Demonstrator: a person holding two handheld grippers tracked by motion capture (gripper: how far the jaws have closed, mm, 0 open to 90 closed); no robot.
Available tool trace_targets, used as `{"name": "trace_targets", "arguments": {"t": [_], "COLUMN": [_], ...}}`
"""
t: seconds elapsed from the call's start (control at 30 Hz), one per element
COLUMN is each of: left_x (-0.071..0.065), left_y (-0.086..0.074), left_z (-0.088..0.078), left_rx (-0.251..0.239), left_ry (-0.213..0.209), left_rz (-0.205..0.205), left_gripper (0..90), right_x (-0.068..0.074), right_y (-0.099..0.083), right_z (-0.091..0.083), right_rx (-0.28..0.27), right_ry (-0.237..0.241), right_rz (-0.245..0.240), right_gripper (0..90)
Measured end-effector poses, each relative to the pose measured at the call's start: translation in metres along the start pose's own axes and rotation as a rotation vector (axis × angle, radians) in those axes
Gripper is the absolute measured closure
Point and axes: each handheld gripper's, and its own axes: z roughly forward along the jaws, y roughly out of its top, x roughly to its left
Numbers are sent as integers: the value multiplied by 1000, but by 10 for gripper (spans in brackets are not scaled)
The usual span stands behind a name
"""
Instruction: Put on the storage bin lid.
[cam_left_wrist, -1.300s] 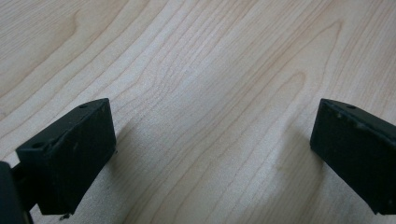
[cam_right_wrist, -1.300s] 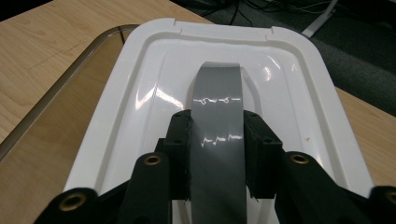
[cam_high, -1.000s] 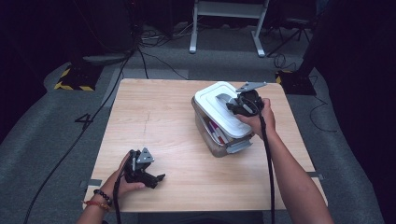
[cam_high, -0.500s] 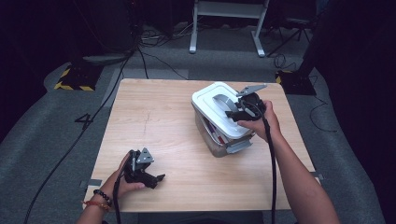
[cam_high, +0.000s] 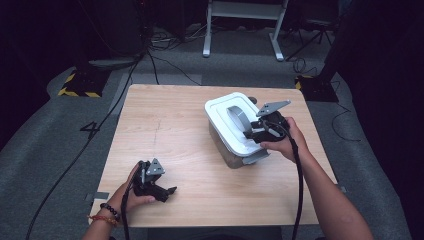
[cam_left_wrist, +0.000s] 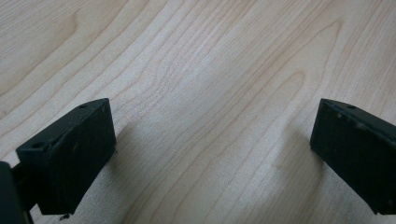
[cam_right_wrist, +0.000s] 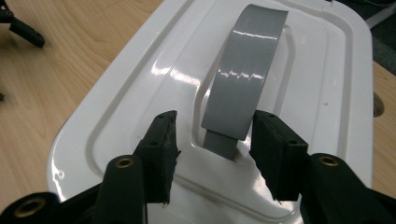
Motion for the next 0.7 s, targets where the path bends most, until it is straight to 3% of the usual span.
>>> {"name": "trace_targets", "arguments": {"t": [0.07, 0.1, 0.17, 0.37, 0.57, 0.7], "left_x": [0, 0, 0, 0, 0, 0], "left_y": [0, 0, 0, 0, 0, 0], "left_z": [0, 0, 0, 0, 0, 0], "left_rx": [0, 0, 0, 0, 0, 0], "left_ry": [0, 0, 0, 0, 0, 0], "left_rz": [0, 0, 0, 0, 1, 0], "left_gripper": [5, 5, 5, 5, 5, 5], "right_x": [6, 10, 11, 6, 4, 1], "right_y": [0, 1, 2, -1, -5, -10], "right_z": [1, 3, 7, 9, 8, 6], "right_rx": [14, 27, 26, -5, -35, -51], "right_ry": [-6, -39, -58, -24, -12, 3], "right_rz": [-20, -51, -57, -11, -55, -49], "right_gripper": [531, 537, 552, 547, 453, 372]}}
